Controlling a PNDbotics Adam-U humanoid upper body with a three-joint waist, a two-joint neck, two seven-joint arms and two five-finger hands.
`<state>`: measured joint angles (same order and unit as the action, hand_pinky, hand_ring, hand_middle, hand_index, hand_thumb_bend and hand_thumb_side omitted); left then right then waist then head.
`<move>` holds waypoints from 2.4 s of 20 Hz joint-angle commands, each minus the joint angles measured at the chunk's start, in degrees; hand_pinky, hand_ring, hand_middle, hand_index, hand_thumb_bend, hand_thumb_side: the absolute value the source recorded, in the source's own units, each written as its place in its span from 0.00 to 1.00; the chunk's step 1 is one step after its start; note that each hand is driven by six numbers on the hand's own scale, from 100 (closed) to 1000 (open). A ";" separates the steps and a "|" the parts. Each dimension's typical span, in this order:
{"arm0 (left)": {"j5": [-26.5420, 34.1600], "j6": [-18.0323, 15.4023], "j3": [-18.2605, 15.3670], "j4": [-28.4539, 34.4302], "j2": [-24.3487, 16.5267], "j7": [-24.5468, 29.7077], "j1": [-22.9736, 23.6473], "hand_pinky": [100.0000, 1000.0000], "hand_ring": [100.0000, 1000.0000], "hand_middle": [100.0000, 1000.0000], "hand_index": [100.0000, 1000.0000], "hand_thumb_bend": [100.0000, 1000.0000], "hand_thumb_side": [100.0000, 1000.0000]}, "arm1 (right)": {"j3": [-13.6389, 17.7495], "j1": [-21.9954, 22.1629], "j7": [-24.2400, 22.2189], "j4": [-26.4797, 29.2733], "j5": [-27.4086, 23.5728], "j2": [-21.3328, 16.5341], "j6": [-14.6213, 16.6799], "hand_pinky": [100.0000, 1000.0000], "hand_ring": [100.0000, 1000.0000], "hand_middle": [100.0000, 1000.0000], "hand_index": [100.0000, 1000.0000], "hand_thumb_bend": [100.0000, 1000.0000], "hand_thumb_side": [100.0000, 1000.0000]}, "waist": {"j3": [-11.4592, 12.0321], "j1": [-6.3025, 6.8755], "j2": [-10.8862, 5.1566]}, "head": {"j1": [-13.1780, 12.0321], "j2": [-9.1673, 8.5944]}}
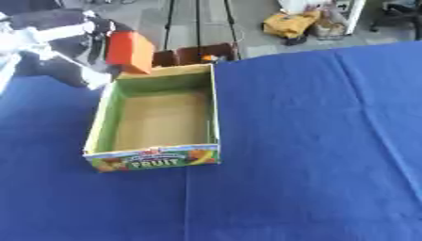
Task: Pick up objects on the table and place them in the box.
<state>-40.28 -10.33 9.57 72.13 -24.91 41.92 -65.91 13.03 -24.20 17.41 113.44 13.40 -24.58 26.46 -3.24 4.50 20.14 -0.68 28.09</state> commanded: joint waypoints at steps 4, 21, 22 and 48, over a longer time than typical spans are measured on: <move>-5.33 -0.30 0.51 -7.06 2.68 -1.39 -0.98 0.10 0.33 0.40 0.61 0.00 0.25 | 0.07 -0.91 -0.59 1.15 -0.96 -0.49 0.18 0.59 0.73 0.44 0.65 0.00 1.00 | -0.54 0.72 -1.36 | -0.40 -0.98; -19.02 -2.34 0.98 -18.65 6.94 -4.14 -1.15 0.28 0.45 0.56 0.84 0.00 0.31 | -0.09 -1.63 -1.18 1.15 -1.63 -0.27 0.51 0.60 0.73 0.44 0.65 0.00 1.00 | -1.48 0.81 -0.35 | -0.43 -1.11; -19.64 -2.33 0.98 -18.74 6.92 -3.81 -1.13 0.31 0.47 0.63 0.89 0.00 0.33 | -0.08 -1.63 -1.20 1.15 -1.65 -0.27 0.52 0.60 0.73 0.44 0.65 0.00 1.00 | -1.47 0.79 -0.35 | -0.40 -1.08; -12.35 -2.63 -1.15 3.97 0.34 1.42 -0.49 0.73 0.94 1.00 1.00 0.00 0.25 | 0.40 -0.66 -0.62 1.15 -1.62 -0.44 0.40 0.60 0.73 0.44 0.65 0.00 1.00 | 0.49 -0.20 -1.75 | 0.63 -0.49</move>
<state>-53.92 -13.18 9.38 72.98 -22.26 43.04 -65.49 13.05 -24.60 16.55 113.44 11.91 -23.95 26.85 -2.74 4.63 20.16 -0.26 27.64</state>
